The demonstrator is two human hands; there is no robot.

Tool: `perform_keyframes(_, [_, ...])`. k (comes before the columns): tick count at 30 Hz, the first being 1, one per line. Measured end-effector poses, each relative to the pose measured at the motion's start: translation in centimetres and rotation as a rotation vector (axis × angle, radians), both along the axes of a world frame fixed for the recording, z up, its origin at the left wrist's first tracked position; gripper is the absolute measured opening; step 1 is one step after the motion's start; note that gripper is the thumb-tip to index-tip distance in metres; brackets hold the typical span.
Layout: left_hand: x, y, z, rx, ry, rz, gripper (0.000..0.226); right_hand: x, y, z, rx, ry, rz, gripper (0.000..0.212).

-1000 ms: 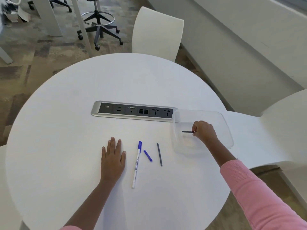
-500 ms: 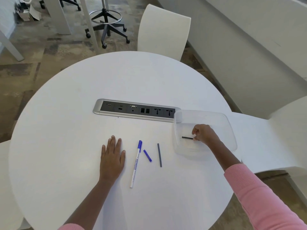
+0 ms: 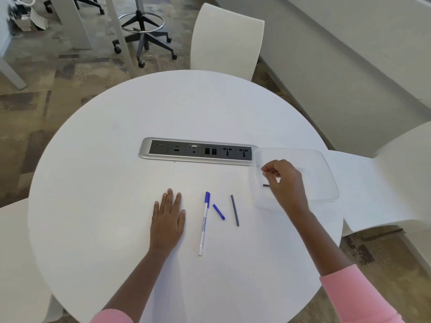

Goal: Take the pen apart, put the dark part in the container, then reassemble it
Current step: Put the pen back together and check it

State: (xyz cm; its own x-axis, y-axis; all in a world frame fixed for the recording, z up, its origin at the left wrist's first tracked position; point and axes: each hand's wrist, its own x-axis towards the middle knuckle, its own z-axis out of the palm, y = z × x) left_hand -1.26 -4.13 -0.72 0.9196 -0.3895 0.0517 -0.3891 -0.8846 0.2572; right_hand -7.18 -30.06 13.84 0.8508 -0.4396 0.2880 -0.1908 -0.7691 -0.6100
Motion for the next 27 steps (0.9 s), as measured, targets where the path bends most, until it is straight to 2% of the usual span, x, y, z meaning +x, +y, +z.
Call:
perform_keyframes(4, [-0.4, 0.7, 0.3, 0.003, 0.014, -0.021, 0.048, -0.2, 4.5, -2.1, 0.09, 0.021, 0.04, 0.014])
perform_keyframes(11, [-1.0, 1.0, 0.8, 0.019, 0.075, -0.03, 0.049, -1.2, 11.7, -7.0, 0.284, 0.236, -0.007, 0.009])
perform_keyframes(13, [-1.2, 1.3, 0.8, 0.029, 0.088, -0.041, 0.049, -1.4, 13.2, -7.8, 0.3, 0.31, -0.031, 0.009])
perform_keyframes(15, [-1.2, 1.6, 0.8, 0.039, 0.116, -0.056, 0.055, -1.6, 14.2, -8.3, 0.308, 0.366, -0.044, 0.017])
perform_keyframes(19, [-1.3, 2.0, 0.9, 0.036, 0.101, -0.08, 0.052, -1.8, 15.6, -8.7, 0.292, 0.465, -0.069, 0.031])
perform_keyframes(24, [-1.3, 2.4, 1.0, 0.006, 0.14, -0.092, 0.055, -1.8, 16.6, -8.4, 0.288, 0.493, -0.097, 0.031])
perform_keyframes(27, [-1.2, 2.2, 1.3, -0.036, 0.195, -0.1, 0.049, -1.7, 16.7, -8.0, 0.321, 0.464, -0.114, 0.029])
